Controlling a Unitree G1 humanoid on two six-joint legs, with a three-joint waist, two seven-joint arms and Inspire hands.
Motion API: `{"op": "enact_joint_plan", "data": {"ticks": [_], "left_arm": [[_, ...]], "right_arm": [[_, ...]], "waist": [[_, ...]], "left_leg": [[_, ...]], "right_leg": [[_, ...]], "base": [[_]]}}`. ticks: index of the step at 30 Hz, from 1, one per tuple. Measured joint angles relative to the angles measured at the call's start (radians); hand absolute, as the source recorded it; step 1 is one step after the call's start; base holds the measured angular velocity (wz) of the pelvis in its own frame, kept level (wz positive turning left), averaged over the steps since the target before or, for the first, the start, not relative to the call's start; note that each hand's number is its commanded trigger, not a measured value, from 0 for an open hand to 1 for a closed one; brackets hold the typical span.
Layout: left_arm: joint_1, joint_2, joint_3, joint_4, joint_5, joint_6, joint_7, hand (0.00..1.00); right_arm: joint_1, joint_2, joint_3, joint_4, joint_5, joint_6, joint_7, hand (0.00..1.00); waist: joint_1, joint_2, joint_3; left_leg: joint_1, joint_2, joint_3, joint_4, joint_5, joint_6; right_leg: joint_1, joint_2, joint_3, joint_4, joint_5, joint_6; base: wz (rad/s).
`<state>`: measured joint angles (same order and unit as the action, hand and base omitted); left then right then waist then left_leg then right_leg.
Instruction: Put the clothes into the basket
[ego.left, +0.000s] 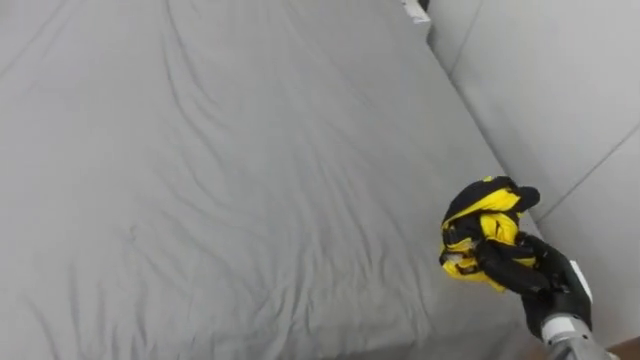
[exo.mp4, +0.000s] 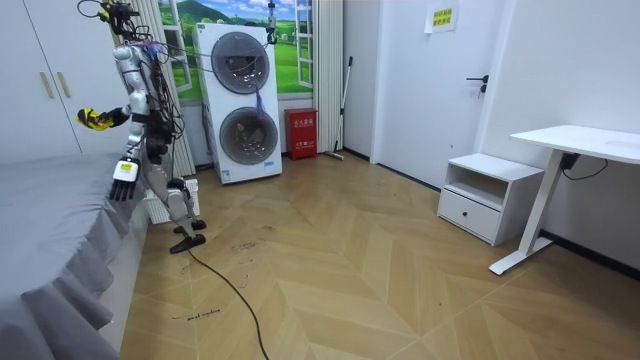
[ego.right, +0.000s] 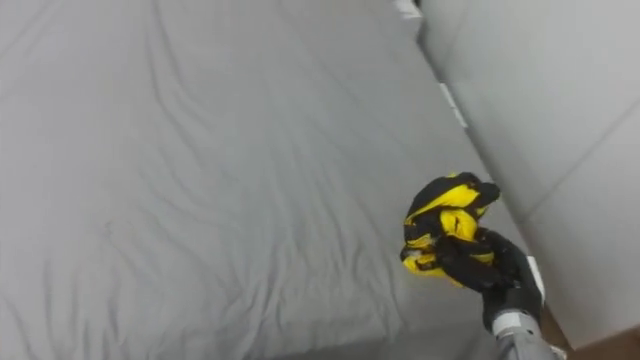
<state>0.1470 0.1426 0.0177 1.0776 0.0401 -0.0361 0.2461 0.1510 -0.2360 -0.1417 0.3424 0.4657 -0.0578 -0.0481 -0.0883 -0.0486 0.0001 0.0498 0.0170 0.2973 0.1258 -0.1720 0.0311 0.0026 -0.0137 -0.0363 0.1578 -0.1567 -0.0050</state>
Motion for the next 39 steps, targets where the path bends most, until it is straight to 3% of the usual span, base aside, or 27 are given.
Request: {"op": "enact_joint_plan", "data": {"ticks": [3,5,7,15,17,21,28,32,39], "left_arm": [[-0.011,-0.009,0.001,0.001,0.008,0.015,-0.002,0.00],[-0.003,-0.012,0.005,0.003,0.006,0.048,-0.001,0.00],[0.003,-0.009,0.003,0.003,0.006,0.062,-0.001,0.00],[0.008,-0.003,-0.004,0.015,0.005,0.119,0.000,0.00],[0.014,0.002,-0.023,0.015,-0.010,0.122,-0.001,0.00],[0.018,0.005,-0.041,0.015,-0.010,0.123,0.000,0.00],[-0.010,0.006,-0.074,0.027,-0.052,0.118,-0.027,0.00],[-0.049,0.013,-0.105,0.050,-0.093,0.109,-0.033,0.00],[-0.096,0.024,-0.159,0.089,-0.169,0.089,-0.032,0.00]], "right_arm": [[0.014,0.007,-0.041,-0.003,0.001,0.009,-0.006,1.00],[0.023,0.009,-0.066,-0.004,0.007,0.022,-0.005,1.00],[0.037,0.014,-0.094,-0.004,0.017,0.033,-0.011,1.00],[0.049,0.041,-0.118,0.075,0.017,0.063,-0.024,1.00],[0.050,0.041,-0.118,0.080,0.017,0.082,-0.025,1.00],[0.036,0.038,-0.120,0.109,0.017,0.079,-0.024,1.00],[-0.070,-0.006,-0.146,0.337,0.040,0.069,-0.025,1.00],[-0.142,-0.014,-0.157,0.457,0.047,0.030,-0.027,1.00],[-0.253,-0.015,-0.136,0.631,0.054,0.004,-0.036,1.00]], "waist": [[-0.026,0.003,-0.0013],[-0.055,0.004,-0.0013],[-0.075,0.009,0.0011],[-0.114,0.036,0.0023],[-0.125,0.051,0.0039],[-0.142,0.084,0.0043],[-0.154,0.155,0.0061],[-0.157,0.173,0.0146],[-0.145,0.184,0.0186]], "left_leg": [[0.015,0.006,0.037,0.000,-0.007,-0.004],[0.020,0.009,0.060,0.000,-0.010,-0.008],[0.022,0.012,0.066,0.000,-0.013,-0.010],[0.020,0.026,0.112,0.001,-0.021,-0.019],[0.000,0.029,0.137,0.002,-0.022,-0.019],[-0.053,0.035,0.170,0.011,-0.025,-0.017],[-0.181,0.025,0.196,0.044,-0.023,-0.013],[-0.256,0.021,0.200,0.053,-0.015,-0.004],[-0.329,0.020,0.221,0.075,-0.011,0.000]], "right_leg": [[-0.002,0.007,0.034,0.007,0.004,-0.001],[-0.006,0.015,0.063,0.009,0.004,-0.001],[-0.007,0.018,0.067,0.009,0.004,-0.001],[-0.034,0.036,0.119,0.013,0.008,-0.008],[-0.072,0.042,0.142,0.032,0.009,-0.009],[-0.140,0.051,0.169,0.046,0.023,-0.009],[-0.298,0.051,0.210,0.107,0.025,-0.006],[-0.393,0.050,0.230,0.157,0.022,-0.004],[-0.496,0.055,0.250,0.208,0.018,-0.006]], "base": [[-0.41],[-0.30],[-0.14],[-0.18],[-0.29],[-0.32],[-0.21],[-0.11],[-0.08]]}}
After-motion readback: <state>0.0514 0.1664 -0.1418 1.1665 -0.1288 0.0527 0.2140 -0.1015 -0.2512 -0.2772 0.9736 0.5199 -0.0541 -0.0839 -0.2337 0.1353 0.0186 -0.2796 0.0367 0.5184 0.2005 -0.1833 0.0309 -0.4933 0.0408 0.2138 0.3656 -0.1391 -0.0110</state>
